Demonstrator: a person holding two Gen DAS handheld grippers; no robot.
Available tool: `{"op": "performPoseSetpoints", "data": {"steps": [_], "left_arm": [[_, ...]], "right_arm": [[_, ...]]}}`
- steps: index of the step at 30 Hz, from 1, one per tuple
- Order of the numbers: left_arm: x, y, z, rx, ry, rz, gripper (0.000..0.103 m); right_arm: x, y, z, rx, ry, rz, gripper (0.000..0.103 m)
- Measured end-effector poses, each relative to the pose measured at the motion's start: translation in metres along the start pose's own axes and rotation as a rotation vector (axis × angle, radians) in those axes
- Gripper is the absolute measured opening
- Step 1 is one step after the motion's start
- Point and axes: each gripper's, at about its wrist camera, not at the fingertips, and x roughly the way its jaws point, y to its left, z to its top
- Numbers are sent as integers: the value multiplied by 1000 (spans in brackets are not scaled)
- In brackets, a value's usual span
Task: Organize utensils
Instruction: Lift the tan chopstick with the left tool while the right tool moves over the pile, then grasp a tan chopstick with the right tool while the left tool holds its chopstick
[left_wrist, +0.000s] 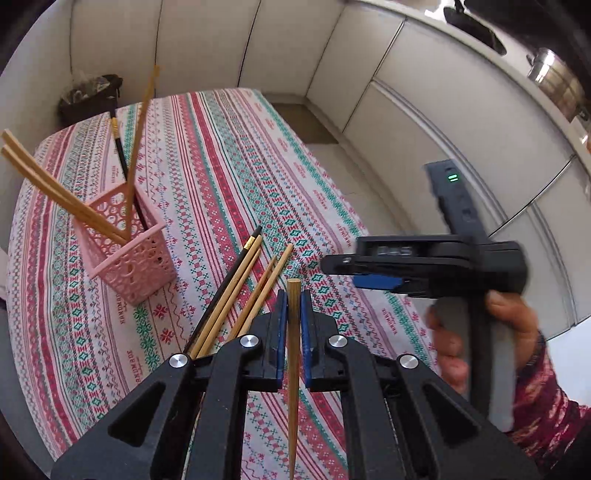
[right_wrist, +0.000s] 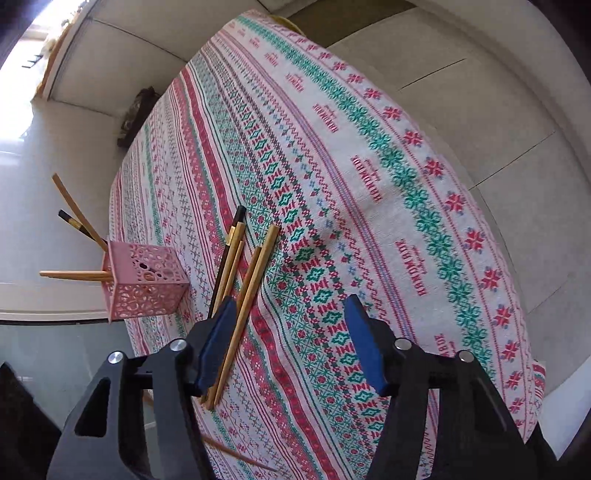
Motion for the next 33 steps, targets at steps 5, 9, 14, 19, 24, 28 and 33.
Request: {"op": "performPoseSetpoints", "data": {"steps": [5,9,14,19,24,28,33], "left_arm": [[-48,12,-20,-62,-146,-81,6],[-69,7,-30,-19,-178,-113,6],[-96,9,-37,1,-240,-154,6],[-106,20,-40,-20,-263,-150,6],[-124,29,-44,-41,-297,-141,6],[-127,29,-44,-47,-314,-152,6],[-121,24,-44,-38,-300,-137,6]], "right_arm": [[30,18,4,0,-53,-96,40],[40,25,8,12,-127,-166,28],[49,32,17,26,-153,-204,23],[60,51,10,-75,-179,-343,19],[54,43,-12,-167,-38,-355,17],[50,29,-9,-121,13,-286,18],[53,38,-9,-123,-84,-319,13]]}}
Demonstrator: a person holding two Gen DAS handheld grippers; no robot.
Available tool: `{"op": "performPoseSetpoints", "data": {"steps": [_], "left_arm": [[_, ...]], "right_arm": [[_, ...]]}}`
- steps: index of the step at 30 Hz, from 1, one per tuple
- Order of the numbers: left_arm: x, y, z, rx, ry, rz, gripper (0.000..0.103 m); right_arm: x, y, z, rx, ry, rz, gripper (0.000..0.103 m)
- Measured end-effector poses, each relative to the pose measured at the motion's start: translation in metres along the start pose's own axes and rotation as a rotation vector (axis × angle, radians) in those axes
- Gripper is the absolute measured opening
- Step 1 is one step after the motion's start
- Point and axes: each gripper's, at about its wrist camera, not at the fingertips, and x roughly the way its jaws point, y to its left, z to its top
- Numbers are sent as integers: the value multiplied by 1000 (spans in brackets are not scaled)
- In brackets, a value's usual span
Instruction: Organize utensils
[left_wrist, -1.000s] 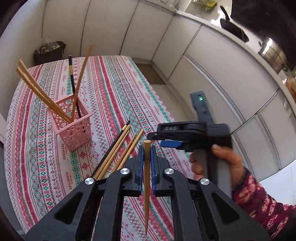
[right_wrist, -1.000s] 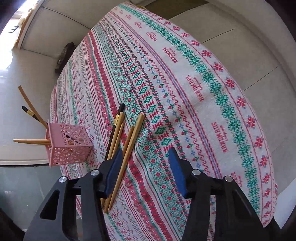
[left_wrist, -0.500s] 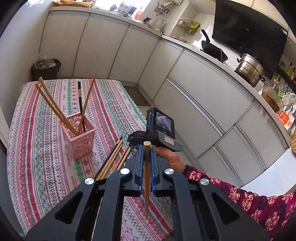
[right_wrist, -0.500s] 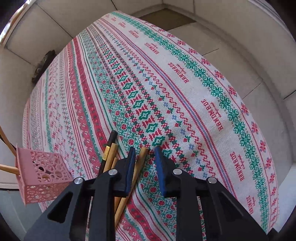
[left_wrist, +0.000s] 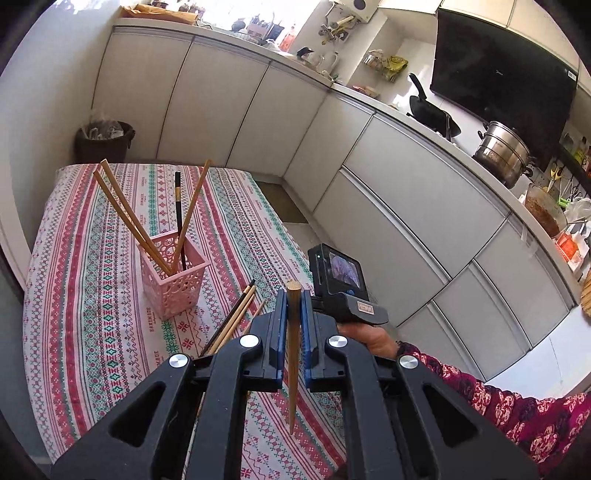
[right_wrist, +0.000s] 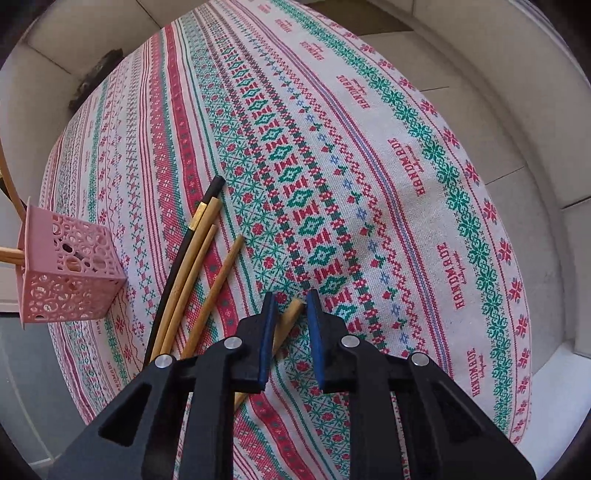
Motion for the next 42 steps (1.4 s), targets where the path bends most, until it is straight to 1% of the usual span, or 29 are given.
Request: {"op": "performPoseSetpoints", "data": {"steps": [2,3,4,5,6,7,8,9,10,11,13,16,19,20,22,23,25,26,27,29,31,32,33,35,42], "left_arm": [[-1,-2,-1,5,-3,9,6],[-2,-2,-1,5,-5,13,6],[-3,-1,-2,4,-7,19,6],[-4,0,-2,1,-8,23,6],[-4,2,-3,-2,-7,26,6],[-4,4,-3,-4,-6,31,6],[-3,5,-3,-8,-4,36,6],[-3,6,-3,-11,-2,39,6],[-4,7,-3,-13,-2,41,6],[-4,7,-4,-14,-4,41,6],[-6,6,-4,-13,-9,41,6],[-8,5,-4,-9,-12,41,6],[-10,6,-5,-13,-11,54,7],[-11,7,-5,-16,-12,58,7],[-13,10,-5,-21,-13,63,7],[-13,10,-5,-22,-14,65,7],[-13,10,-5,-21,-14,63,7],[-13,9,-5,-17,-13,62,7],[-13,7,-5,-12,-12,62,7],[-13,5,-6,-4,-12,67,7],[-14,5,-6,-2,-17,69,7],[-16,5,-6,-4,-23,70,7],[-19,5,-5,-3,-30,71,7],[-24,2,-4,3,-48,67,7],[-34,-19,3,36,-111,99,7]], "right_arm": [[0,5,-9,-15,-39,-13,12],[-2,6,-13,-19,-46,0,12],[-3,4,-17,5,-37,52,10],[-4,-7,-19,52,-8,145,8],[-5,-14,-20,86,2,234,8],[-8,-15,-21,82,-12,260,8],[-10,-14,-21,51,-5,249,9],[-8,-15,-23,29,35,250,9],[-5,-17,-26,32,75,251,10],[-2,-18,-29,35,88,246,10],[-2,-8,-31,9,58,222,10],[-2,7,-34,-15,49,171,12],[1,18,-35,-5,64,152,13],[0,15,-39,-6,80,152,14],[-3,8,-44,-2,104,160,18],[-4,9,-47,-7,99,157,19],[-6,12,-49,-20,76,151,20],[-6,13,-49,-27,58,153,18],[-4,15,-47,-32,38,149,12],[4,23,-40,-23,16,173,9],[3,17,-39,4,9,206,8],[-1,15,-39,8,-11,206,8],[-9,10,-38,4,-37,205,8],[-29,8,-40,-4,-103,229,8],[-125,-4,-54,-71,-378,293,8]]}}
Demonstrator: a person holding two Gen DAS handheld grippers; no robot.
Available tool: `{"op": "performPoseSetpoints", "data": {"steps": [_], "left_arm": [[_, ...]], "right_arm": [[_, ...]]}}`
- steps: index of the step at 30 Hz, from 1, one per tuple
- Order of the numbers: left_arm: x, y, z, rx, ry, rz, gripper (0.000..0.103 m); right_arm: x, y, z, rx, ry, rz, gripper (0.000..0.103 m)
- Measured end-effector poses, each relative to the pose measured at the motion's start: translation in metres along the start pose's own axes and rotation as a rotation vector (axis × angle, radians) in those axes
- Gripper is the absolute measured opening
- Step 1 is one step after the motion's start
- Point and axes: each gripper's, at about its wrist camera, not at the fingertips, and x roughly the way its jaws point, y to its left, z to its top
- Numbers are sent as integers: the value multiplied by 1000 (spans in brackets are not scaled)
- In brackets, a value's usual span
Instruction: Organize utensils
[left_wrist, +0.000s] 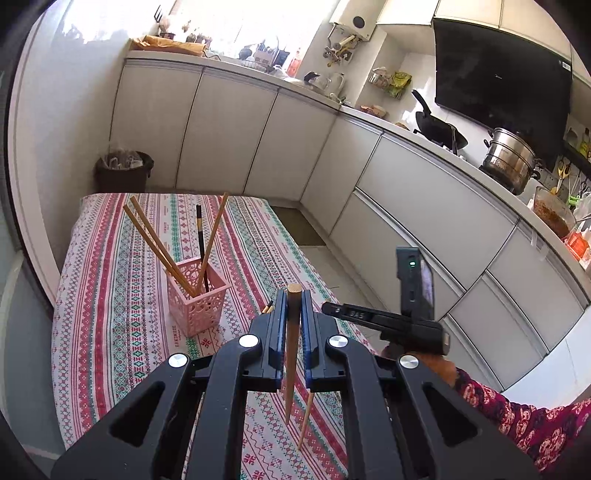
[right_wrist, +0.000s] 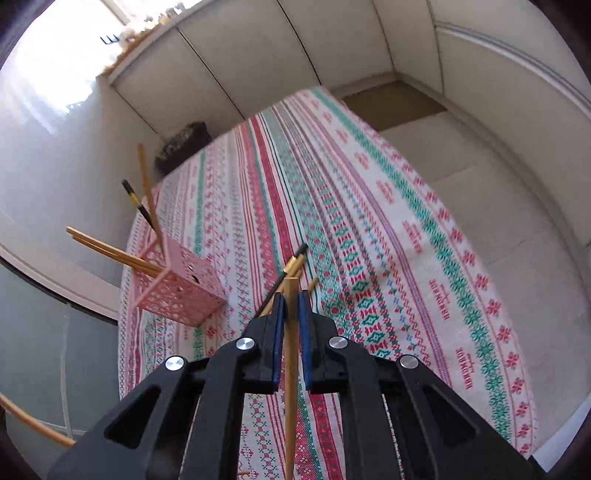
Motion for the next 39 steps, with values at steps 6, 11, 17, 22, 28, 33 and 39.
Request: {"op": "performPoseSetpoints", "data": {"steps": [6,11,17,22,28,33,39], "left_arm": [[-8,-9,21,8,-63,42,7],[-11,-10,46,-2,-116,72,7],[-14,-1,77,-52,-218,109,7],[-19,8,89,-102,-346,190,7],[-8,15,90,-78,-423,324,7],[12,27,89,-79,-386,353,7],[-15,43,96,-114,-313,347,10]], "right_arm": [[-66,-1,21,-24,-138,53,8],[-117,7,48,-20,-284,87,8],[-150,21,88,17,-423,161,8],[-155,33,108,30,-471,245,8],[-129,49,110,-5,-440,291,8],[-105,56,110,-7,-391,295,8],[-117,55,108,-11,-429,310,8]]}}
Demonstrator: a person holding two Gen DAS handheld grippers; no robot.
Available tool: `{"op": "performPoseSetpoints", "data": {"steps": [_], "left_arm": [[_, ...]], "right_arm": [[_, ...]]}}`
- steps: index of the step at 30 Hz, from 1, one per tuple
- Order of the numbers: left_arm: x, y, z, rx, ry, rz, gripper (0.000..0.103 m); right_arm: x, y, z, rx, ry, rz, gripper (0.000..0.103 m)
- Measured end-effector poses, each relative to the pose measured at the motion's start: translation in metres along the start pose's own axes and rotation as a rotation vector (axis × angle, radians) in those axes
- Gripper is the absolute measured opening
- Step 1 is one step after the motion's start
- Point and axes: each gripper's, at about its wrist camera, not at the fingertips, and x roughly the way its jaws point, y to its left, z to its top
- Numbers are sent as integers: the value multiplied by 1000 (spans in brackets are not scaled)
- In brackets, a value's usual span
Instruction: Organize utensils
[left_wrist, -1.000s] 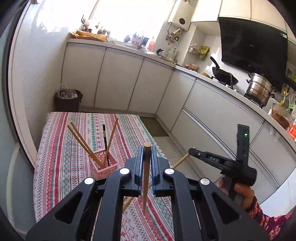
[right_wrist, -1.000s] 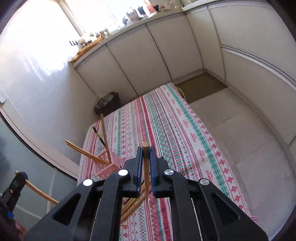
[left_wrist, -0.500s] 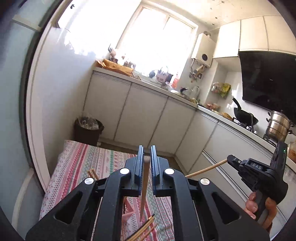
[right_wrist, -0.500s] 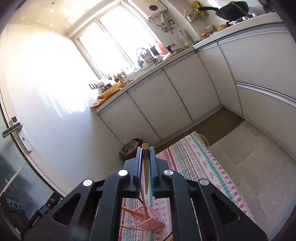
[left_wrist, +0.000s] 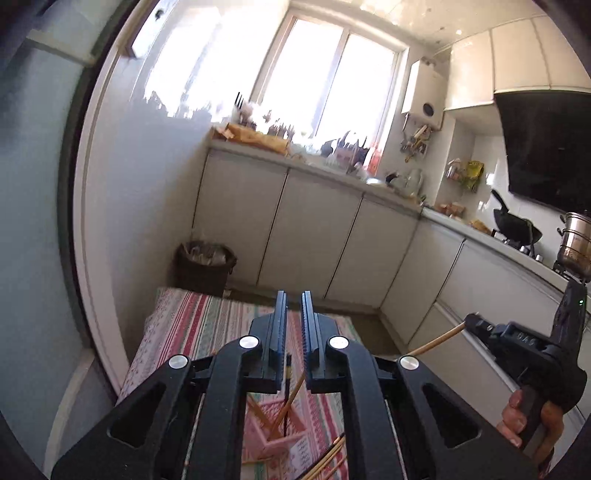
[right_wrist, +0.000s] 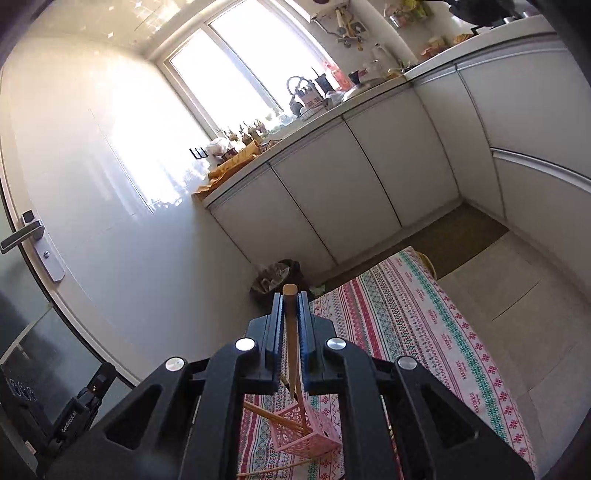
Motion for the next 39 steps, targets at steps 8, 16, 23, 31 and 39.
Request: {"op": "performPoseSetpoints", "data": {"steps": [8,16,23,31,39], "left_arm": [[109,120,-127,-191,727,288,63],[118,205,-191,-622,780,514,63],[149,196,-190,-533,787,617,74],[161,150,-197,-86,830,489,11],[112,172,-181,-206,760,281,7]], "right_arm": [[-19,3,2,3,-6,39,8],[-16,-9,3,44,33,48,8],[-14,-20,4,52,44,24,8],[-13,-27,6,73,64,19,8],[-9,-18,0,85,78,49,8]]}}
